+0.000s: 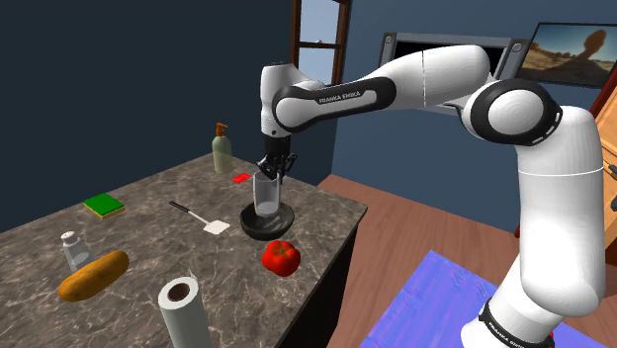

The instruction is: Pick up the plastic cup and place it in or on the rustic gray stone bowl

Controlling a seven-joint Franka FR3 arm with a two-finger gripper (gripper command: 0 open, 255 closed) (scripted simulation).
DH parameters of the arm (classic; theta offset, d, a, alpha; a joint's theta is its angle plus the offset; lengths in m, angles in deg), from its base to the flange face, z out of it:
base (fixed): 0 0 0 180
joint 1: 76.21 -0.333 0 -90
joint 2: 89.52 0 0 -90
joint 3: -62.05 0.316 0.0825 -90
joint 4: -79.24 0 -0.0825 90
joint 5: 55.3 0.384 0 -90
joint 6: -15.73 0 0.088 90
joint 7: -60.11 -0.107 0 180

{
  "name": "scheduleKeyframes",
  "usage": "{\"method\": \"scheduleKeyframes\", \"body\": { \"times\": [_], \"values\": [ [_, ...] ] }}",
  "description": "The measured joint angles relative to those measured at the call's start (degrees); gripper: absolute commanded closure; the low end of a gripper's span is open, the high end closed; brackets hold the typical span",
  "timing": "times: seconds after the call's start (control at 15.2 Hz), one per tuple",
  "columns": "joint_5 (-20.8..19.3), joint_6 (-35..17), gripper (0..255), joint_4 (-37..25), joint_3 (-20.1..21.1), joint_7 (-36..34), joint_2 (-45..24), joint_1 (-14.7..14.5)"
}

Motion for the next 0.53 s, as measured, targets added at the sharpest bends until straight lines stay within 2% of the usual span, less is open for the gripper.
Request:
{"method": "scheduleKeyframes", "body": {
  "times": [0.26, 0.33, 0.53],
  "values": [
    [-0.01, -0.11, 255, 0.09, 0.00, -0.01, -0.01, 0.01],
    [-0.01, -0.12, 0, 0.09, -0.01, -0.01, -0.01, 0.01],
    [-0.01, -0.13, 0, 0.09, 0.00, -0.01, 0.01, 0.01]
  ]
}}
